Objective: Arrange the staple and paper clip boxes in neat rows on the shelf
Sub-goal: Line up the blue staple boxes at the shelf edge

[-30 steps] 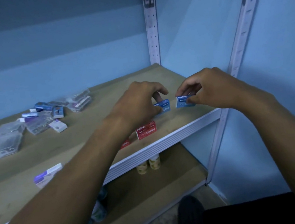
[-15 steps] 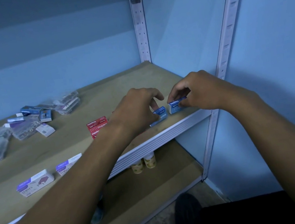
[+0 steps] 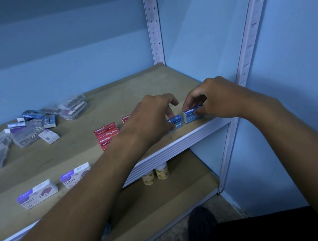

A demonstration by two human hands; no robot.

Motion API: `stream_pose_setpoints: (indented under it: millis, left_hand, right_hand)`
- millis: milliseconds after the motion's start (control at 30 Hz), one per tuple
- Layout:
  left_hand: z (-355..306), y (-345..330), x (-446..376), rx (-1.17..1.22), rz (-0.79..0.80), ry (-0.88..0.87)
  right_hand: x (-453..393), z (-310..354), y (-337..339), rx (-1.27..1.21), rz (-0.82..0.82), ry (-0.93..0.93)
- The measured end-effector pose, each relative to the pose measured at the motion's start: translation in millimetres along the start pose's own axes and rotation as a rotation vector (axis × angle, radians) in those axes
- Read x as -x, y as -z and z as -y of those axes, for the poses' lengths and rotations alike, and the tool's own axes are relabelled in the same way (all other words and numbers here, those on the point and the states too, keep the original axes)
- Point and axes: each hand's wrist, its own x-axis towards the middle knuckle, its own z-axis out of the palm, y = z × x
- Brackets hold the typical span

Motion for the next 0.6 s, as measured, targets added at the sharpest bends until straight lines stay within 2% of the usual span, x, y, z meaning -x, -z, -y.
stream_pose_setpoints:
  millis: [333, 600]
  left_hand:
    - [3, 1, 2, 0.041, -0.009, -0.006]
    - [21, 29, 20, -0.032, -0.113, -0.033]
  right_hand:
    - [-2, -3, 1, -0.021, -0.001, 0.000]
    - [-9, 10, -2, -0.048, -0.120, 0.000]
